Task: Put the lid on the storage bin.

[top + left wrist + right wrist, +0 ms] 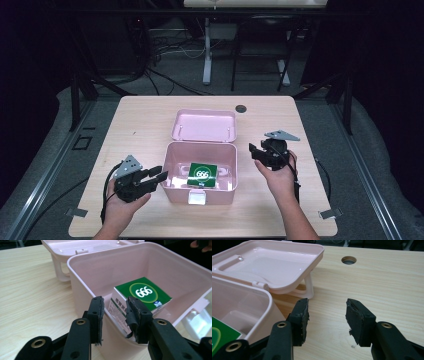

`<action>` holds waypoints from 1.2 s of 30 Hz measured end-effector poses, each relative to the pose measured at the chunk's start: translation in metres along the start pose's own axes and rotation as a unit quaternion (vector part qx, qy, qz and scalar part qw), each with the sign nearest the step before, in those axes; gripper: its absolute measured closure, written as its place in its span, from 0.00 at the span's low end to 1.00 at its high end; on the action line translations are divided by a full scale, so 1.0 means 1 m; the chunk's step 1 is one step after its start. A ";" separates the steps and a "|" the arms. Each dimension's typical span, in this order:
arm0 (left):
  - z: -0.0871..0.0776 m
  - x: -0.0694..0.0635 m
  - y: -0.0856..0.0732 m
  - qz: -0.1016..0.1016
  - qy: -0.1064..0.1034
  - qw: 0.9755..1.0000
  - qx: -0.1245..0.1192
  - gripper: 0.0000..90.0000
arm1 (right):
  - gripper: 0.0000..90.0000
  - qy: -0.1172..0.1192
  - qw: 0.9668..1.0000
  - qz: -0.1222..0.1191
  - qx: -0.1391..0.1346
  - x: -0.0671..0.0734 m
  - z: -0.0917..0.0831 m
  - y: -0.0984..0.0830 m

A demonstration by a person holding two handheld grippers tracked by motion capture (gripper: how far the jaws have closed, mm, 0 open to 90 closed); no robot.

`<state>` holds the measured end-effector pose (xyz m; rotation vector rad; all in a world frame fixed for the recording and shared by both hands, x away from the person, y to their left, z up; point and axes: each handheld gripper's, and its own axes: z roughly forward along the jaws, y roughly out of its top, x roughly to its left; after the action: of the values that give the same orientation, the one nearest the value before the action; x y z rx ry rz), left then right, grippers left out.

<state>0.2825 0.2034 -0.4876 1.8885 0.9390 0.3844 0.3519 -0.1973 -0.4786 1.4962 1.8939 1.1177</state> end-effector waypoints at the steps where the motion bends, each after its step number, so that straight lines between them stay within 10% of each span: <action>1: 0.000 0.000 0.000 -0.002 0.000 1.000 0.001 0.74 | 0.58 0.003 1.000 0.001 0.003 0.000 0.000 0.002; 36: 0.001 -0.005 -0.006 -0.002 0.001 1.000 0.003 0.69 | 0.59 0.015 0.996 0.035 0.082 0.002 0.062 0.090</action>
<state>0.2771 0.2009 -0.4923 1.8916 0.9471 0.3811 0.4497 -0.1699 -0.4384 1.6530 2.0101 1.0419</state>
